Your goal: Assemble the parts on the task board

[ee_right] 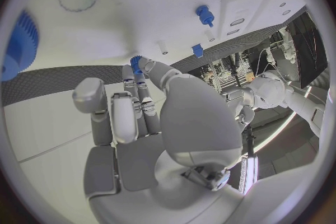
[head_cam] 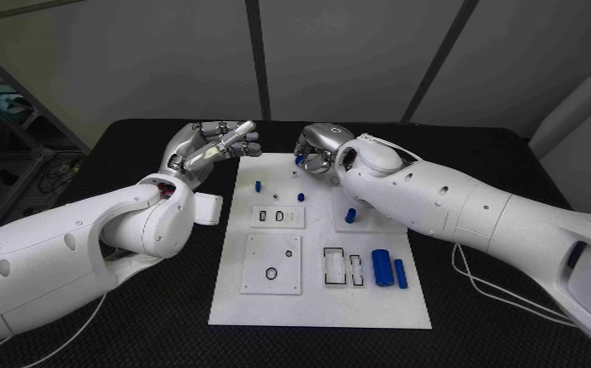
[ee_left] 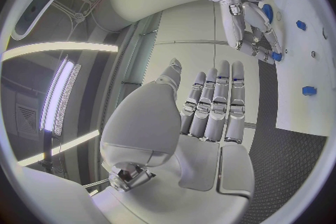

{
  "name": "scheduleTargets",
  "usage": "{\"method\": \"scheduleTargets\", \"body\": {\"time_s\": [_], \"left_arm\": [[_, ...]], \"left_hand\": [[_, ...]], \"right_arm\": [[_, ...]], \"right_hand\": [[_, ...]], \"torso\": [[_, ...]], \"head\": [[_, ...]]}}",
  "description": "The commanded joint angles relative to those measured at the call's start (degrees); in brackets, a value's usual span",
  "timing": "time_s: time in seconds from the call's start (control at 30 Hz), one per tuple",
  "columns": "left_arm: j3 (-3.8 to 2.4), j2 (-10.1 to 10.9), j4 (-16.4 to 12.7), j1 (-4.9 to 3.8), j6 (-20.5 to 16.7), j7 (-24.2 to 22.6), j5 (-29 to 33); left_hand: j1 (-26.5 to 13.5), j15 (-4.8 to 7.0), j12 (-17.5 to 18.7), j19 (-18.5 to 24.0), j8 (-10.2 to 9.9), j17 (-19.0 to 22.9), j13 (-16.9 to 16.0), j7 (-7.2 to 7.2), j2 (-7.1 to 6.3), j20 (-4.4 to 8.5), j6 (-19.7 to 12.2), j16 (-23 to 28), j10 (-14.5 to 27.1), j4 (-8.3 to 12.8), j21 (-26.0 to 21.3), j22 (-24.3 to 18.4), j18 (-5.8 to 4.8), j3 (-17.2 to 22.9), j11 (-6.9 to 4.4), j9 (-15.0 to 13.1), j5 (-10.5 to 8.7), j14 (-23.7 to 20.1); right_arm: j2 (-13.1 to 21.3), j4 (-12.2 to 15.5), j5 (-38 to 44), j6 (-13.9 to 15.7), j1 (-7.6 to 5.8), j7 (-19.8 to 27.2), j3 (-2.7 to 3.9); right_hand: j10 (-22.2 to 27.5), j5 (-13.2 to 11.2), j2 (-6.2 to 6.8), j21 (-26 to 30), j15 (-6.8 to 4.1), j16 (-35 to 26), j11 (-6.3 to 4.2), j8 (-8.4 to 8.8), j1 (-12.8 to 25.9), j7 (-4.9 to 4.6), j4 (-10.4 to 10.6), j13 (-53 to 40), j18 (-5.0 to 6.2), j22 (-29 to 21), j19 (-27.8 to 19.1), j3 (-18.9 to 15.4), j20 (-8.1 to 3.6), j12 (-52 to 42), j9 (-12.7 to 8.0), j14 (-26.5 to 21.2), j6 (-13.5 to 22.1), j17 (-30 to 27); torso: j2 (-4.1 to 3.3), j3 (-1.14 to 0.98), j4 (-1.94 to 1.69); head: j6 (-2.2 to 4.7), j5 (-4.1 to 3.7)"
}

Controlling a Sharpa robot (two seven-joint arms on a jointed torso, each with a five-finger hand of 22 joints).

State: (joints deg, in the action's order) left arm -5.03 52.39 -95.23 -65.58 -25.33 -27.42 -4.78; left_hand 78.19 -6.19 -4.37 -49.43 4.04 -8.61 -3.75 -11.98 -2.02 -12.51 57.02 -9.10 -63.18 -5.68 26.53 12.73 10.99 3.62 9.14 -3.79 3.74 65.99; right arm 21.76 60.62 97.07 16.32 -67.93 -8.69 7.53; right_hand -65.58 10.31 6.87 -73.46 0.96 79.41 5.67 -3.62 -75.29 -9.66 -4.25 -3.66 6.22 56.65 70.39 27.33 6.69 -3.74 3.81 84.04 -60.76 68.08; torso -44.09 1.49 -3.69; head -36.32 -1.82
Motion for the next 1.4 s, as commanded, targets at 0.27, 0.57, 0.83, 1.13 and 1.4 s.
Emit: {"method": "scheduleTargets", "body": {"time_s": [0.27,0.57,0.83,1.13,1.4], "left_arm": [[-0.08,0.15,-0.05,-0.12,0.96,-0.1,-0.37],[-0.08,0.55,-0.15,-0.12,1.17,-0.12,-0.37],[-0.08,0.78,0.17,-0.12,2.34,-0.23,-0.37],[-0.07,0.68,0.99,-0.12,3.0,-0.25,-0.37],[-0.06,0.32,1.33,-0.11,3.15,-0.24,-0.37]], "left_hand": [[-0.61,-0.08,0.24,0.44,-0.26,-0.1,0.06,-0.3,0.17,-0.05,0.05,0.19,0.49,0.21,0.33,0.06,-0.66,0.02,-0.04,0.06,-0.26,-0.21],[-0.67,-0.11,0.32,0.49,-0.3,-0.12,0.06,-0.36,0.19,-0.07,-0.01,0.25,0.59,0.24,0.34,0.07,-0.66,-0.01,0.01,0.06,-0.27,-0.23],[-0.68,-0.12,0.33,0.52,-0.31,-0.13,0.05,-0.36,0.2,-0.08,-0.02,0.28,0.6,0.26,0.35,0.07,-0.66,-0.02,0.01,0.06,-0.27,-0.23],[-0.71,-0.12,0.28,0.58,-0.26,-0.17,0.01,-0.3,0.16,-0.1,0.09,0.33,0.47,0.33,0.36,0.07,-0.66,-0.06,-0.03,0.03,-0.27,-0.22],[-0.71,-0.12,0.28,0.58,-0.26,-0.17,0.01,-0.3,0.16,-0.1,0.09,0.33,0.47,0.33,0.36,0.07,-0.66,-0.06,-0.03,0.03,-0.27,-0.22]], "right_arm": [[0.28,1.04,0.03,0.6,-0.1,-0.23,0.0],[5.06,6.86,-0.21,4.33,-0.09,-0.39,0.01],[13.93,14.92,-7.05,3.28,-1.03,-0.84,0.05],[22.36,19.18,-13.93,-5.0,-1.75,-3.28,0.01],[22.91,17.22,-14.78,-7.56,-1.82,-5.2,-0.02]], "right_hand": [[5.21,-1.29,1.48,1.86,1.19,-1.37,1.45,0.11,0.2,-0.92,0.32,-0.03,1.06,-3.17,-2.18,-1.02,1.09,0.08,-0.12,1.37,6.87,-2.45],[4.63,-1.39,1.32,1.96,0.99,-1.58,1.17,-0.42,0.13,-0.58,0.54,-0.2,1.11,-3.32,-2.18,-1.52,1.11,-0.62,0.2,1.3,5.57,-2.86],[-0.68,-1.36,1.91,1.72,0.43,-1.21,0.39,-0.97,1.52,-0.59,2.09,-0.72,1.01,-2.92,-1.7,-2.22,0.55,-3.02,0.43,1.57,2.99,-2.36],[-8.66,1.87,4.76,1.94,-1.22,-0.95,-1.4,-0.18,2.83,0.51,5.8,-3.87,0.9,-2.88,-1.14,-11.42,-0.61,-7.08,0.07,1.68,5.2,-1.85],[-10.56,3.07,3.27,-1.25,-2.51,3.8,-2.97,-1.22,-3.31,1.74,10.51,-24.28,-0.32,3.02,2.92,-22.41,-2.08,-29.24,0.38,3.36,6.02,6.94]], "torso": [[-0.05,-0.07,0.06],[0.05,-0.1,0.34],[0.26,-0.18,0.73],[0.34,-0.49,1.41],[0.38,-0.59,1.48]], "head": [[0.04,-0.07],[-0.04,-0.01],[0.51,0.03],[0.98,-0.36],[0.95,-0.48]]}}
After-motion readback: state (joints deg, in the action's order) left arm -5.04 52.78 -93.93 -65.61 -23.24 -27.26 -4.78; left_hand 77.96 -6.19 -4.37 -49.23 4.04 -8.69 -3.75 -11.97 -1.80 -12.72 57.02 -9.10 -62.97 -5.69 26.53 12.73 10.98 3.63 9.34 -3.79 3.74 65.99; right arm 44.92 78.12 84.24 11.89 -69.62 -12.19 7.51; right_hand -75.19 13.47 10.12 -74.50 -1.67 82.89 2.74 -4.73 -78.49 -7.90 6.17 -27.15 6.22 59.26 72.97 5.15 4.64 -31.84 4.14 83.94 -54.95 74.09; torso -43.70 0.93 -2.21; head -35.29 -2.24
